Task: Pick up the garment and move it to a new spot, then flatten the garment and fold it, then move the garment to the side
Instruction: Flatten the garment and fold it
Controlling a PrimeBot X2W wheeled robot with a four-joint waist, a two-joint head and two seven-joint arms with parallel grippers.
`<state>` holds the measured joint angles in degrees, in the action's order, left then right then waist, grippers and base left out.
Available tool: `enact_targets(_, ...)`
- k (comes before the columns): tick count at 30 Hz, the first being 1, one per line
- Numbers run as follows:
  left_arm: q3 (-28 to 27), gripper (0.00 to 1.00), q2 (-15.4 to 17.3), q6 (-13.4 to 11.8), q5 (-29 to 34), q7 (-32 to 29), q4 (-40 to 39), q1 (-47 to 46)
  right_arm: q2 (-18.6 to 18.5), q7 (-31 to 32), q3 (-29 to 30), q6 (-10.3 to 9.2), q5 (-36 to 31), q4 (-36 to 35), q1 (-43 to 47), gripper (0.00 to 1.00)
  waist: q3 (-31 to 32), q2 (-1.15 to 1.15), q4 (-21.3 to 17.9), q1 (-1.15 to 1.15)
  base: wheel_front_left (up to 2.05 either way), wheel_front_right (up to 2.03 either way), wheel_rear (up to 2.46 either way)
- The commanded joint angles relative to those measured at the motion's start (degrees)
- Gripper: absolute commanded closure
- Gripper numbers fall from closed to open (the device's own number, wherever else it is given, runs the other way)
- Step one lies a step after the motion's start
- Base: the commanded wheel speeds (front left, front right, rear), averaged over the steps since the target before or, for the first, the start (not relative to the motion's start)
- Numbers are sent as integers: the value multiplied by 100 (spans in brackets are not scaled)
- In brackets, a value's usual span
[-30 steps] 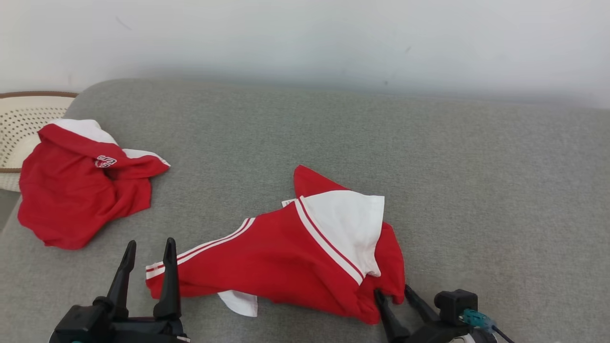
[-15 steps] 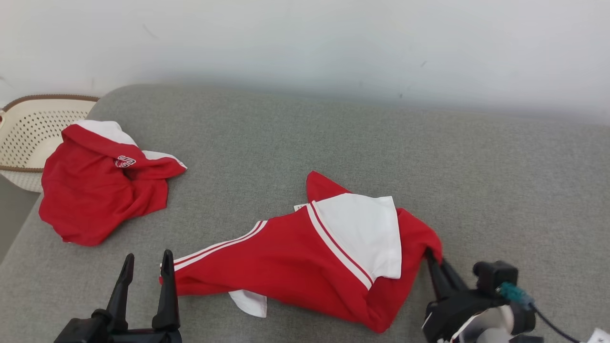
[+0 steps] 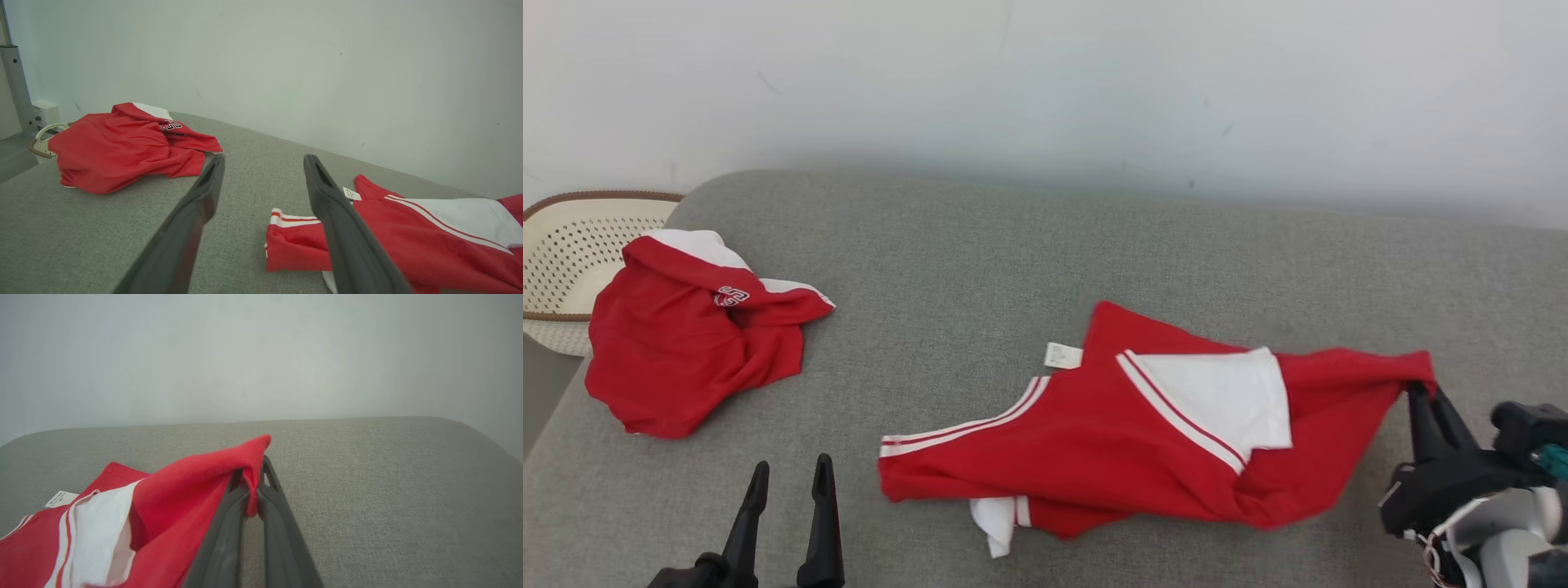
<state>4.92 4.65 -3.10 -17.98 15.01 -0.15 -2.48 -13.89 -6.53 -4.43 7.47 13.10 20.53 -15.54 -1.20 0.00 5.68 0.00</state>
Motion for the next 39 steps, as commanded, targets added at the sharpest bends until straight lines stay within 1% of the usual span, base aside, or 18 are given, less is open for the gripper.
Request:
enact_targets(1, -24, 0, -31, 40, 68, 25, 20, 50, -21, 70, 114, 5, -36, -117, 125, 100, 5, 0, 15, 0, 0, 0, 0)
enact_targets(5, -81, 0, -73, 97, 88, 25, 47, 92, 27, 356, 316, 5, -81, -326, 381, 100, -6, 0, 32, 0, 0, 0, 0)
enact_targets(6, -94, 0, -79, 92, 101, 25, 56, 97, 62, 426, 321, 5, -99, -361, 413, 78, -7, 0, 31, 0, 0, 0, 0)
enact_targets(7, -107, 0, -87, 104, 109, 25, 66, 102, 77, 448, 334, 5, -118, -412, 427, 0, -7, 0, 30, 0, 0, 0, 0)
enact_targets(12, -155, 0, -111, 162, 145, 25, 100, 126, 237, 467, 416, 5, -214, -505, 565, 0, 17, 0, 22, 0, 0, 0, 0)
enact_targets(18, -192, 0, -132, 200, 199, 25, 125, 129, 389, 224, 503, 5, -398, -660, 615, 0, 59, 0, -31, 0, 0, 0, 0)
enact_targets(28, -210, 0, -146, 265, 283, 25, 128, 131, 689, -411, 221, 5, -393, -832, 860, 0, 74, 0, -203, 0, 0, 0, 0)
enact_targets(35, -200, 0, -148, 296, 331, 25, 138, 126, 790, -630, 123, 5, -346, -817, 1019, 0, 63, 0, -332, 0, 0, 0, 0)
enact_targets(39, -109, 0, -113, 409, 340, 22, 211, -52, 856, -681, 84, 5, -325, -763, 1003, 0, -14, 0, -432, 0, 0, 0, 0)
